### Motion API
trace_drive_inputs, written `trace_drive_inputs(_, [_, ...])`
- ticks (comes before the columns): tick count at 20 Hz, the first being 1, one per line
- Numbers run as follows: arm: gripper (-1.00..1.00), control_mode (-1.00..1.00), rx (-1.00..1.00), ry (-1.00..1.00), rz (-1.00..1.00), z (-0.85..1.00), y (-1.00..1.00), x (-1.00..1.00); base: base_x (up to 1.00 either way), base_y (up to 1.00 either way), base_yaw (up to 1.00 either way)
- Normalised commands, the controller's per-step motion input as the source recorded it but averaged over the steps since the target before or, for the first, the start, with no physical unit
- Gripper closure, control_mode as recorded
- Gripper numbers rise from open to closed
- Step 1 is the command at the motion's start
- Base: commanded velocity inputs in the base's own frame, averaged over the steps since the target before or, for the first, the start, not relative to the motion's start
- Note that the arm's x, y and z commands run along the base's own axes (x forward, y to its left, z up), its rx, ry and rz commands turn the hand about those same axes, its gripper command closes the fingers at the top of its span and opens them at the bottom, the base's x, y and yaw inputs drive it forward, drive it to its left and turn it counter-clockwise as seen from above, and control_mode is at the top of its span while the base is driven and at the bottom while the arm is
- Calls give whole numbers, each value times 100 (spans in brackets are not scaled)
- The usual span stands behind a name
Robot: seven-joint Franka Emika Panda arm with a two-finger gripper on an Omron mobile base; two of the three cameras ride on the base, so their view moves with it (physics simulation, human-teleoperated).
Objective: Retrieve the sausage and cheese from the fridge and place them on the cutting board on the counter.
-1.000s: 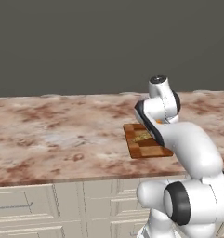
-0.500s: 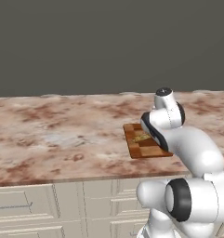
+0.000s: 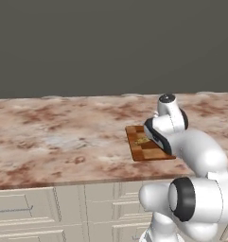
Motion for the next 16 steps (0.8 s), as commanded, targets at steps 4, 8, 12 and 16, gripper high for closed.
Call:
trace_drive_inputs(4, [100, -100, 0, 0, 2, -11, 0, 28, 0, 0, 0])
trace_drive_inputs(8, [100, -100, 0, 0, 0, -10, 0, 31, 0, 0, 0])
trace_drive_inputs(12, [100, -100, 0, 0, 0, -14, 0, 25, 0, 0, 0])
trace_drive_inputs(16, [100, -100, 0, 2, 0, -22, 0, 0, 0, 0, 0])
